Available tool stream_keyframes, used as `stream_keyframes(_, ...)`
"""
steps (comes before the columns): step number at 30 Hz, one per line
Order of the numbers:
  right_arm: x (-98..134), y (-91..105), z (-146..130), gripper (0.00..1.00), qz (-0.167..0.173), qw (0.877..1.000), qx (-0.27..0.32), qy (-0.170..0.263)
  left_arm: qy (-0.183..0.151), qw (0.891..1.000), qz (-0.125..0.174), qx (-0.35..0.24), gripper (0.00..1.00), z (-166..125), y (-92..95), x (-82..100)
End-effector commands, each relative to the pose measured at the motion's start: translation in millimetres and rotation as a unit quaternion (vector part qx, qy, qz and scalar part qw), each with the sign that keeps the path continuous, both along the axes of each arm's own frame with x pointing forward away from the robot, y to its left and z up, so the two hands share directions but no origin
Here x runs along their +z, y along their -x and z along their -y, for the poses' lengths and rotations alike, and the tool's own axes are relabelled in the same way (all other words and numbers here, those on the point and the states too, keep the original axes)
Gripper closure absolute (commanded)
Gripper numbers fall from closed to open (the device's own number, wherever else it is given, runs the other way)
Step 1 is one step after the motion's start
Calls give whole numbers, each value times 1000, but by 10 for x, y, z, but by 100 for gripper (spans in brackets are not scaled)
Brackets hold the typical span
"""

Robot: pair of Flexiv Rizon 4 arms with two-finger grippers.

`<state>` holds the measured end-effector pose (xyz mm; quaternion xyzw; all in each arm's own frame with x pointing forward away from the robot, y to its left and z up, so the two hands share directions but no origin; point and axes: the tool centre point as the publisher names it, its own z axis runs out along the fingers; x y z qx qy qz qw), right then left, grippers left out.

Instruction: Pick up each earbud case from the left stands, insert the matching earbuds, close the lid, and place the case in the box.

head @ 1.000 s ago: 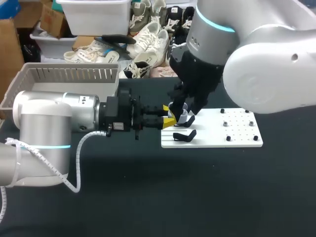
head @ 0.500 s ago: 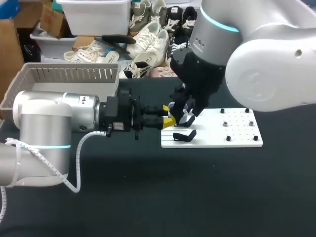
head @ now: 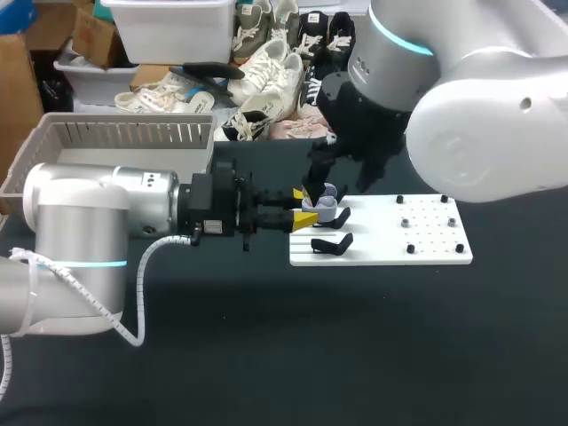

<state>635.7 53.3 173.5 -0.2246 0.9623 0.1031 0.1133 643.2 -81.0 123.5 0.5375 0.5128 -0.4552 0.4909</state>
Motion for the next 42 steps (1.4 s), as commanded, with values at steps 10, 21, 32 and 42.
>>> stream_keyframes(10, 37, -362, 41, 0, 33, 996, -75, -22, 1, 1000, 1, 1, 100, -3, 5, -2)
stream_keyframes(21, -181, -580, 132, 0, 18, 992, -122, -12, 1, 1000, 1, 1, 100, -3, 5, -2)
stream_keyframes(32, -136, -391, 150, 0, 7, 993, -114, -16, 1, 1000, 1, 1, 100, -3, 5, -2)
stream_keyframes(42, 67, -223, 250, 0, 45, 989, -140, -18, 1, 1000, 1, 1, 100, -3, 5, -2)
